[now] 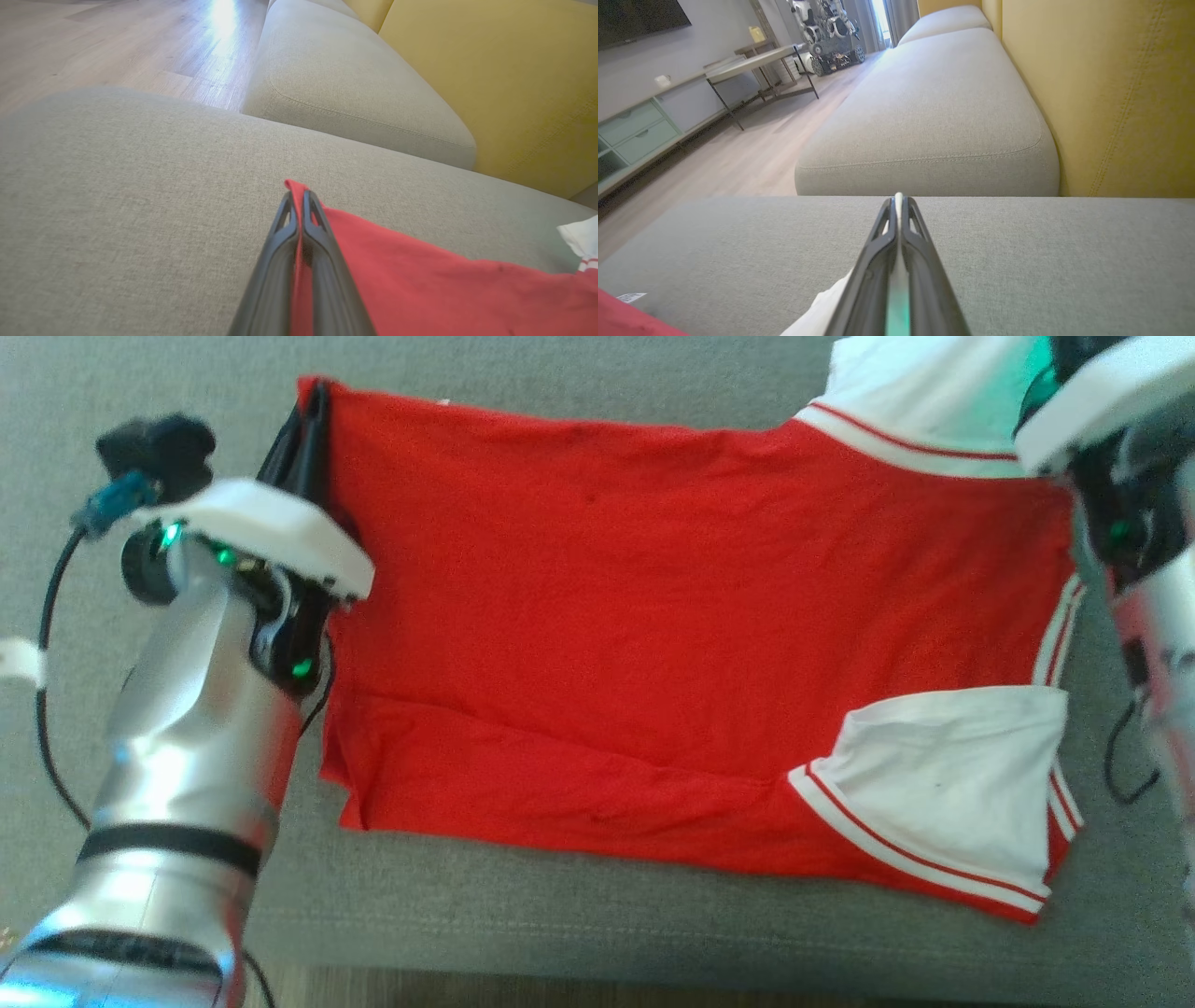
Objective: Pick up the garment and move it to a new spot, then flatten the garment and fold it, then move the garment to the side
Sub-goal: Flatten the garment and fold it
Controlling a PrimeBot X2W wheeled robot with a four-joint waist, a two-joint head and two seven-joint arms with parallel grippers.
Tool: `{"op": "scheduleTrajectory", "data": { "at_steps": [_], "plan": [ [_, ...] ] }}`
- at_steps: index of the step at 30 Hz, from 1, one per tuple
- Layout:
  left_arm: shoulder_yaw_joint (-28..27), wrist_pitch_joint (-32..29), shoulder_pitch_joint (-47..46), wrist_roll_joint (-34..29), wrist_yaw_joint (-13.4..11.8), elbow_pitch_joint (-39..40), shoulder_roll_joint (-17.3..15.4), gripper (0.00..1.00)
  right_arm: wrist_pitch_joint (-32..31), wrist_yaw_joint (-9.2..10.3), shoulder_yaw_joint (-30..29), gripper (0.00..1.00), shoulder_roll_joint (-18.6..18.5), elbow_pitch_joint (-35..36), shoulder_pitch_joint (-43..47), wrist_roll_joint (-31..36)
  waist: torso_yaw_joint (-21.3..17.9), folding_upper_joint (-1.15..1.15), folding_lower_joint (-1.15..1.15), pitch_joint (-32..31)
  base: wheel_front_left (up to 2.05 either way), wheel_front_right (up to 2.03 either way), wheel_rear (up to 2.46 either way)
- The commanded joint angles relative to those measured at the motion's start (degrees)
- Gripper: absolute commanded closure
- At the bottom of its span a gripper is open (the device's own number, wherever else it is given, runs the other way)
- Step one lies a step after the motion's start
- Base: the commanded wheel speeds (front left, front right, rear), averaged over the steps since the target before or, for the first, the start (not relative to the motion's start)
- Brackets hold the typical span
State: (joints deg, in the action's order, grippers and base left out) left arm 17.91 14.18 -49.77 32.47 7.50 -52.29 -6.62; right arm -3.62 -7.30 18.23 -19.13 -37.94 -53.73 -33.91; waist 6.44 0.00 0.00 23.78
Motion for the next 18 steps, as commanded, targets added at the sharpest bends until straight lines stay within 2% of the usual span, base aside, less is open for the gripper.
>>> {"op": "scheduleTrajectory", "data": {
  "at_steps": [1,3,9,13,18],
  "plan": [
    [-1.5,0.5,0.5,0.2,0.0,2.1,-3.2,1.00,0.7,-0.19,0.1,1.00,-0.1,3.0,1.8,-0.7,-1.2,0.00,0.00,-1.6,0.00,0.00,0.00],
    [-1.4,0.6,3.0,-0.2,-0.1,3.9,-4.3,1.00,1.4,-0.19,-1.1,1.00,1.0,7.2,5.6,-4.4,-2.1,0.00,0.00,-2.9,0.00,0.00,0.00],
    [-2.9,0.7,13.3,0.7,-2.1,13.1,-6.6,1.00,0.9,-0.19,-4.7,1.00,1.8,21.7,22.0,-9.5,-4.3,0.00,0.00,-6.9,0.00,0.00,0.00],
    [-4.6,-1.3,21.2,3.7,-3.2,20.2,-7.3,1.00,-1.5,-0.19,-7.8,1.00,3.6,30.7,34.2,-10.9,-5.6,0.00,0.00,-8.5,0.00,0.00,0.00],
    [-6.9,-5.3,30.0,8.2,-4.8,27.9,-7.7,1.00,-4.7,-0.19,-11.6,1.00,7.3,37.8,46.5,-10.4,-6.7,0.00,0.00,-9.2,0.00,0.00,0.00]
  ]
}}
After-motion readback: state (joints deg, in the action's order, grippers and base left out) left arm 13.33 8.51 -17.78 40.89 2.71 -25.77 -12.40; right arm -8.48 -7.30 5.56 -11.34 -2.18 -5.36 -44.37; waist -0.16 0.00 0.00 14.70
